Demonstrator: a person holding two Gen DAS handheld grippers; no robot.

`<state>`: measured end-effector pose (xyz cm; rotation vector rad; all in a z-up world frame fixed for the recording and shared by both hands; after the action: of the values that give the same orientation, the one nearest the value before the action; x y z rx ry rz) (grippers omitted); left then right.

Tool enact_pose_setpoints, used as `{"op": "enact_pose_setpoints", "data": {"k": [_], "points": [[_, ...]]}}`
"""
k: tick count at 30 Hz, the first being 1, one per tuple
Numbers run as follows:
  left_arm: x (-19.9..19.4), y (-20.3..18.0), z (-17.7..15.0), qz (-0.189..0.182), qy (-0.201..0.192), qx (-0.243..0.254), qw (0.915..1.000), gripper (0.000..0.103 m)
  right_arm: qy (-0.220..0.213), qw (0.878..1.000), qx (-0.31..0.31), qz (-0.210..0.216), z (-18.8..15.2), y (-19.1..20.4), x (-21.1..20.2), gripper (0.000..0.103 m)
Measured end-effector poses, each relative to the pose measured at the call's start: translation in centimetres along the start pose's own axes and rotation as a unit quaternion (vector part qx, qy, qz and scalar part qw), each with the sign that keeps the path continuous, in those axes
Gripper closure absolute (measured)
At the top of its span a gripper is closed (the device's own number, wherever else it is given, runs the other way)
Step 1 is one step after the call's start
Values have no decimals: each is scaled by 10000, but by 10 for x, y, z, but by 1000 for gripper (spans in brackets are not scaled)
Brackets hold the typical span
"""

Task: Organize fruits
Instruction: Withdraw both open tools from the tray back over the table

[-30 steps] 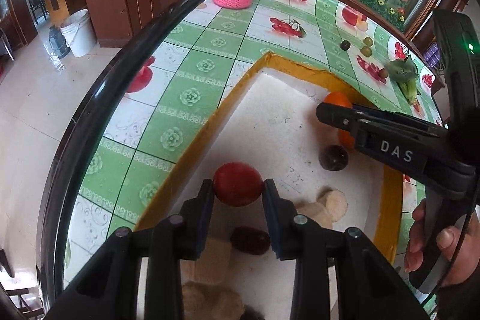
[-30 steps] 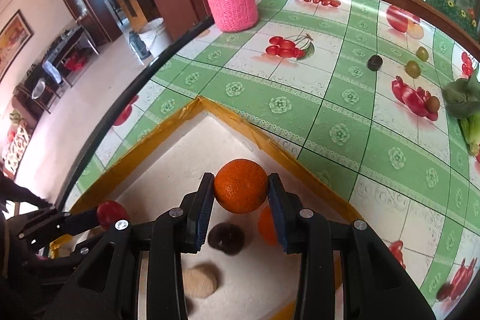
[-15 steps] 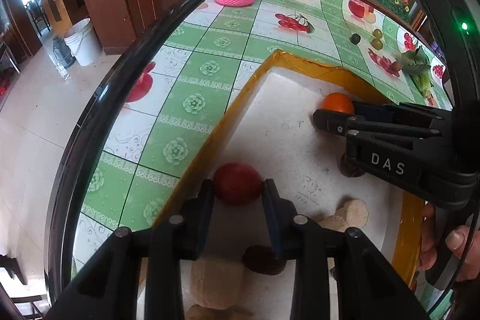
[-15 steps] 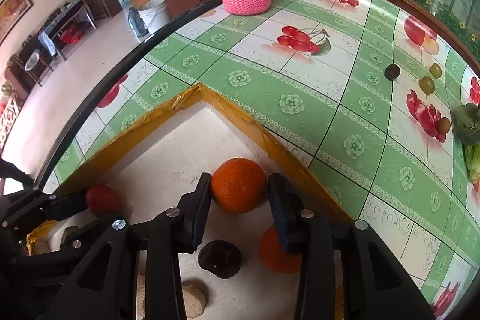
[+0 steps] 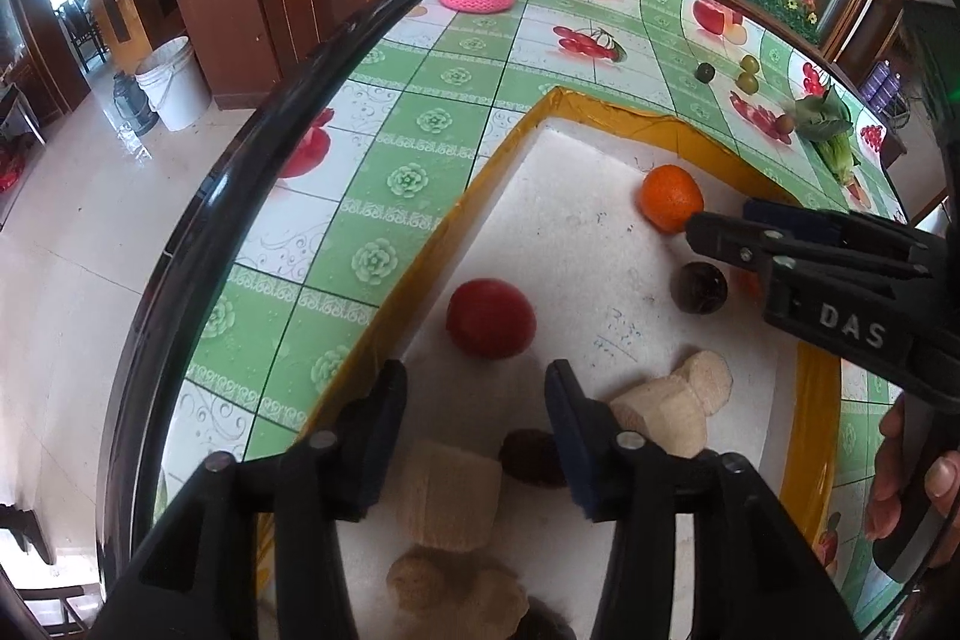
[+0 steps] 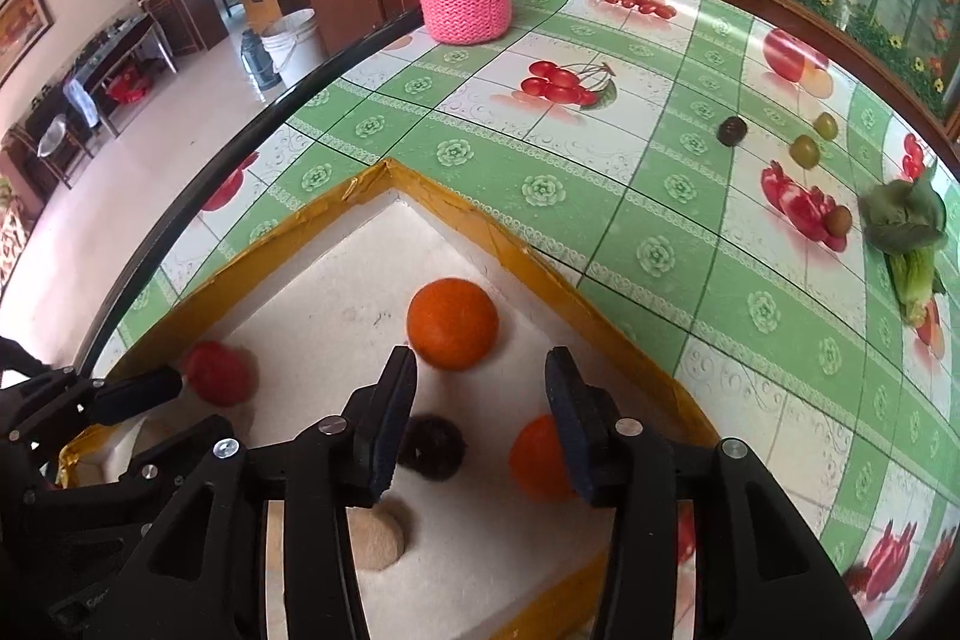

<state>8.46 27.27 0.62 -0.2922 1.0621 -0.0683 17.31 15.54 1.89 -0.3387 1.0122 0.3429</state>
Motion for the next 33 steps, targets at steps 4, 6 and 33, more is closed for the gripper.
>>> {"op": "enact_pose_setpoints", "data": {"k": [4, 6, 33], "points": [[-11, -2, -7, 35, -121, 35, 9999, 37, -165, 9998, 125, -50, -15, -3, -24, 48], [-16, -2, -12, 27, -171, 5, 9998, 29, -265, 9994, 204, -82, -26, -4, -39, 47], [-84, -71, -140, 823, -936, -473, 9911, 21, -553, 9984, -114, 62, -189, -25, -125, 29]]}}
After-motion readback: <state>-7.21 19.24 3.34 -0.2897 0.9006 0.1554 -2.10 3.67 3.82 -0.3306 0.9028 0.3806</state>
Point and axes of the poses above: each gripper's, at about its wrist camera, not at the fingertips, and x roughly the way its jaws point, y to its left, z to its top, the point moved 2 cm from there along x, roughly the way its jaws point, and after that the axes turned 12 degrees about -z, right-handed, at the moved point
